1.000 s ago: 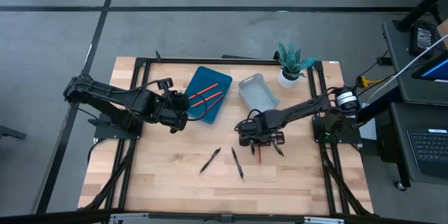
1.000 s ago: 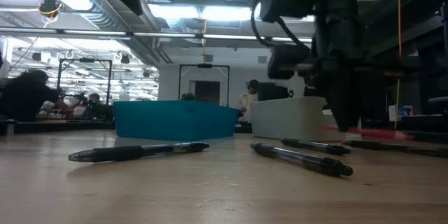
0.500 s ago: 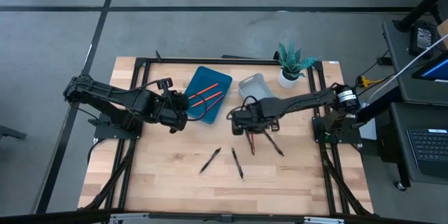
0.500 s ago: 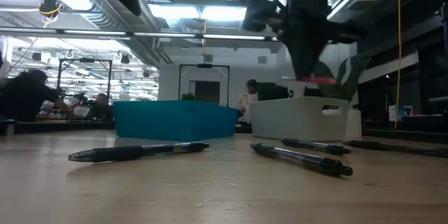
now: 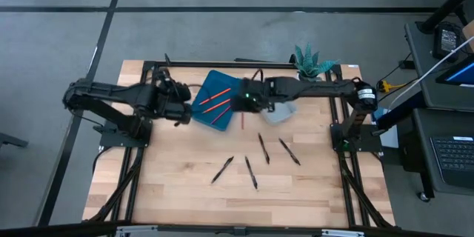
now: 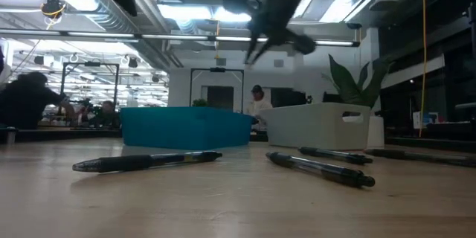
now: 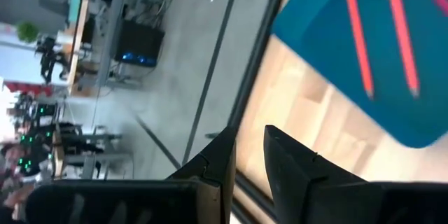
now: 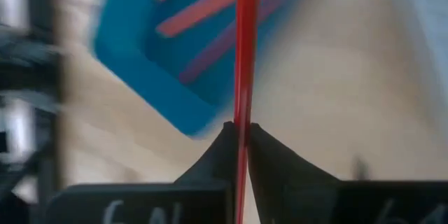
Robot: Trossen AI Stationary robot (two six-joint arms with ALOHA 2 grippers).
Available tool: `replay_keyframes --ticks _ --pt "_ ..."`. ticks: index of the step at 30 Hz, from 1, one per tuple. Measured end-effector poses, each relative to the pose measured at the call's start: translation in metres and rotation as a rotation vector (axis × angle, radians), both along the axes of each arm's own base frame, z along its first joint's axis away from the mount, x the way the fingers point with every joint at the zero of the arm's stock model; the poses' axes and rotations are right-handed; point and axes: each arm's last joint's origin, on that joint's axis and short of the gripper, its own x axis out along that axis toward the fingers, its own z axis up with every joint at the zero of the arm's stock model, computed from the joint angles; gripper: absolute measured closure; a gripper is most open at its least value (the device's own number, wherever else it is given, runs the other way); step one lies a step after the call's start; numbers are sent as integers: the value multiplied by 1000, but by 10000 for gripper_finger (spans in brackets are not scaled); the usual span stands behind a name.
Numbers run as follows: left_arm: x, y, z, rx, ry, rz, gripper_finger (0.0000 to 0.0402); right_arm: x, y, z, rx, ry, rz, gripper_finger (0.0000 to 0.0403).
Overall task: Sort pens & pencils
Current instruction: Put the red pencil into the blue bin
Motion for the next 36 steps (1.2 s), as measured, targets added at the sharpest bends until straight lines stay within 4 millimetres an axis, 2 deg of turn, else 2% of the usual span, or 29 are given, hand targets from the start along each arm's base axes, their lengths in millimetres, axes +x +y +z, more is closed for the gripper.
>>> replay_keyframes --ticks 4,10,14,17,23,26,36 --pt "-11 11 8 4 -28 40 333 16 -23 -8 -6 -105 3 380" --pt "-25 19 14 -1 -62 70 333 54 -55 -37 29 -110 70 383" --pt "-33 20 8 -4 -60 73 333 87 -76 -44 25 -155 131 383" --pt "-40 20 -1 -11 -33 71 333 101 -89 -40 12 -136 164 383" --pt "-51 19 -20 -35 8 68 333 100 -103 -21 -19 -22 187 383" --pt "-51 19 -21 -32 -3 68 333 99 -104 -10 -70 -10 181 383" --pt "-48 20 -21 -23 -14 54 333 96 -102 -21 -50 53 184 382"
